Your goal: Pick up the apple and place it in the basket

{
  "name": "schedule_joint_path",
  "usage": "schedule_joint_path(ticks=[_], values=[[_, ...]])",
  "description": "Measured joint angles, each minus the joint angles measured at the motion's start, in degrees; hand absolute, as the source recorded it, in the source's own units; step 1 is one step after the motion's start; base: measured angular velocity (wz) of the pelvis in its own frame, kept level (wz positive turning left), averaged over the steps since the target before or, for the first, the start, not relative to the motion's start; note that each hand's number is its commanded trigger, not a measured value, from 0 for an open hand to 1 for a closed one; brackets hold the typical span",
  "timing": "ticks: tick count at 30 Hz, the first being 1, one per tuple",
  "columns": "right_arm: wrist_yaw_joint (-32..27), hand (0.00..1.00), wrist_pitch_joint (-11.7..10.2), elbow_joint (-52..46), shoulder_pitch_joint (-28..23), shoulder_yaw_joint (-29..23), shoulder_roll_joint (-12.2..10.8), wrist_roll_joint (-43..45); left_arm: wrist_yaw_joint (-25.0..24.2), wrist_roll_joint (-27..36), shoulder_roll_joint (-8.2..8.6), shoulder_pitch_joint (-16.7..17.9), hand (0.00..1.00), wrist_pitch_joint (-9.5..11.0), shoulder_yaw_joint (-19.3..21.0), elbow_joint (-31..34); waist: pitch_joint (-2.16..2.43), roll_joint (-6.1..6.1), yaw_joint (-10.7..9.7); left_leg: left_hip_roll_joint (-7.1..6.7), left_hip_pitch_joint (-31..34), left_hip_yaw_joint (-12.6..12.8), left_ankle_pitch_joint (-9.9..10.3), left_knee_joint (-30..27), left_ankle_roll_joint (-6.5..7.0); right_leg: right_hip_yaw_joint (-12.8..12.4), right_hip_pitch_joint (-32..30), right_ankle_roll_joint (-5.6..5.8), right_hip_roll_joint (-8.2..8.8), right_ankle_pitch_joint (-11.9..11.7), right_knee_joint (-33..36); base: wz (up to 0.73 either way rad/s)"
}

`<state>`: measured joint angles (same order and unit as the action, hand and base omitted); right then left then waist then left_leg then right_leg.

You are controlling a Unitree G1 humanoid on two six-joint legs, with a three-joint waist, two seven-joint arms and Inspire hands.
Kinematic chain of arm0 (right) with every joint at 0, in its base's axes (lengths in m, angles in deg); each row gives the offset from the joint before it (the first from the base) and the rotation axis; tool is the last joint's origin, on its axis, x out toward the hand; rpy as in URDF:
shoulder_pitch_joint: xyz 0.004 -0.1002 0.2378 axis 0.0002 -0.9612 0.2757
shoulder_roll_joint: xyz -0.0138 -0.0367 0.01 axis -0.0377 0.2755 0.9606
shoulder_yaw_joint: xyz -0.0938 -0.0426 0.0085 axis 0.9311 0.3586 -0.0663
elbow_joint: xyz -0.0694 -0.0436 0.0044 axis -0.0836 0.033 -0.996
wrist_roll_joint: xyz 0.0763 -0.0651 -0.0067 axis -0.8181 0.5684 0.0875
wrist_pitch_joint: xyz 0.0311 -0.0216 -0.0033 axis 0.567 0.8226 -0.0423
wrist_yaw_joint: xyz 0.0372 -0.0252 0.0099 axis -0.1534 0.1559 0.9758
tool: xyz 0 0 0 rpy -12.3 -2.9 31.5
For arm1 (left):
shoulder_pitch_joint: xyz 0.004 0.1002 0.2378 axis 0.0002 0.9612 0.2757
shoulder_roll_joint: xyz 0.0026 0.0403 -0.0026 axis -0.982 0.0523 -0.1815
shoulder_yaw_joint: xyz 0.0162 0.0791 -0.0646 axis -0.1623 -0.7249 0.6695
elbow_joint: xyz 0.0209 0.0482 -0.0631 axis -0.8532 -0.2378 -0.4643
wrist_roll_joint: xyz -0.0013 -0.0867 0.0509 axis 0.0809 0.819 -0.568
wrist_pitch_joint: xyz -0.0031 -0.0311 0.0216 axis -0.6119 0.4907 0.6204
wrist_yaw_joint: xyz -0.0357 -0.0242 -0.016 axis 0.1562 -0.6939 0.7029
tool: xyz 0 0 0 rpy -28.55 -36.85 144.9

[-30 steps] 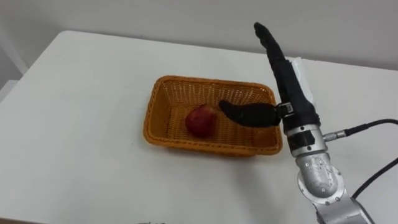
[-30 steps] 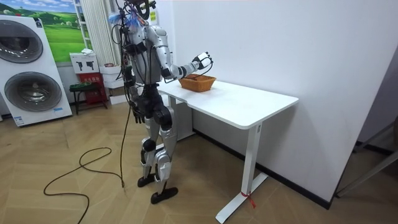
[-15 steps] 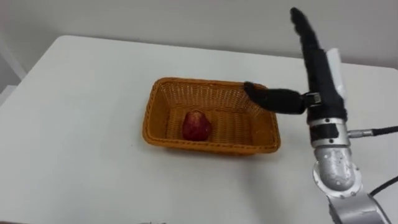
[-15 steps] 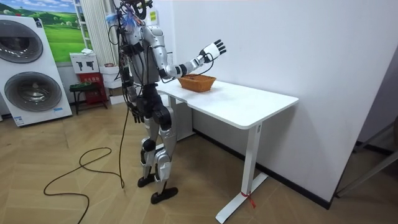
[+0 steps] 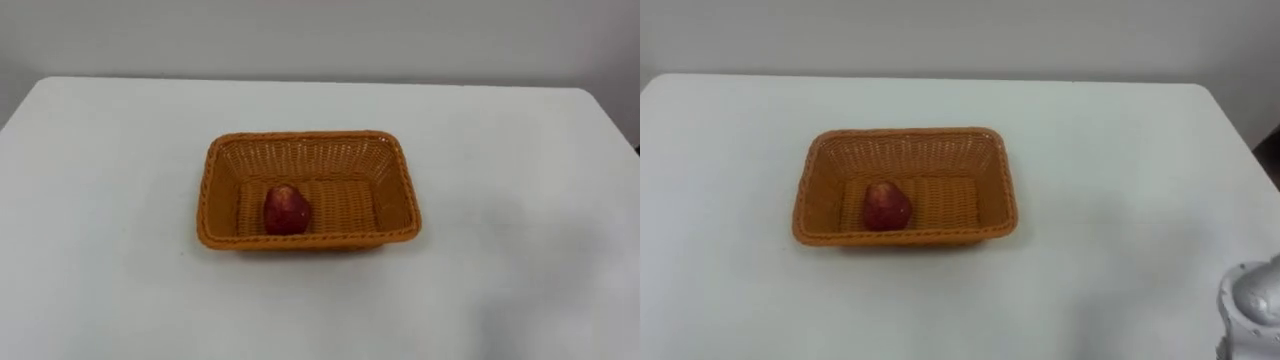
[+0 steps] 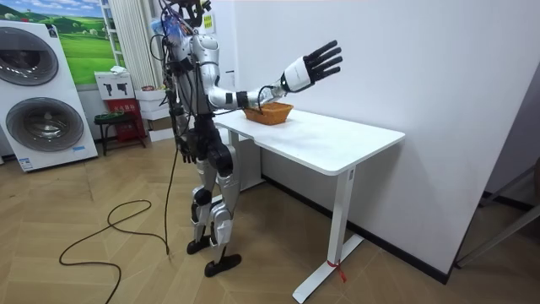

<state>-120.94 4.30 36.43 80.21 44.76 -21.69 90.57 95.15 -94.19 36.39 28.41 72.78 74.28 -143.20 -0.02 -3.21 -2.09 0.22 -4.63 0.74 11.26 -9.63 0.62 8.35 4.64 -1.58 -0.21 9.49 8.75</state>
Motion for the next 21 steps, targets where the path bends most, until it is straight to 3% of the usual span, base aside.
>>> schedule_joint_path(ticks=[5, 11, 16, 21], values=[[-4.2, 0.0, 0.0, 7.5, -2.9, -0.6, 0.0, -3.1, 0.1, 0.2, -0.02, -0.2, 0.0, 0.1, 0.1, 1.7, 0.06, -0.3, -0.5, 0.06, -0.2, 2.3, 0.0, 0.1, 0.0, -1.2, -0.6, 0.04, 0.04, 0.0, 0.3, -0.12], [-4.7, 0.0, 0.1, 23.5, -5.3, -1.0, -1.2, -16.8, 1.2, 0.2, 0.06, -0.1, 0.0, 0.1, 0.7, 2.8, 0.15, -1.06, -1.1, 0.02, -0.1, 2.3, 0.0, 0.1, 0.06, -1.9, -0.7, 0.11, 0.05, 0.4, 0.9, 0.0], [-2.7, 0.0, 0.2, 37.9, -6.7, -1.4, -2.1, -32.2, 1.6, 0.7, 0.11, 0.1, 0.0, 0.1, 1.6, 2.7, 0.07, -0.43, -1.5, 0.03, -0.1, 2.2, 0.2, 0.0, 0.27, -1.9, -0.7, 0.23, 0.06, 0.7, 1.2, 0.02], [1.0, 0.0, 0.8, 47.3, -7.2, -1.4, -3.7, -38.8, 0.9, 0.7, 0.28, 0.1, 0.0, 0.1, 2.3, 2.8, 0.1, 0.26, -2.3, 0.01, -0.1, 2.2, 0.2, 0.0, 0.28, -1.8, -0.7, 0.24, 0.06, 0.7, 1.1, 0.0]])
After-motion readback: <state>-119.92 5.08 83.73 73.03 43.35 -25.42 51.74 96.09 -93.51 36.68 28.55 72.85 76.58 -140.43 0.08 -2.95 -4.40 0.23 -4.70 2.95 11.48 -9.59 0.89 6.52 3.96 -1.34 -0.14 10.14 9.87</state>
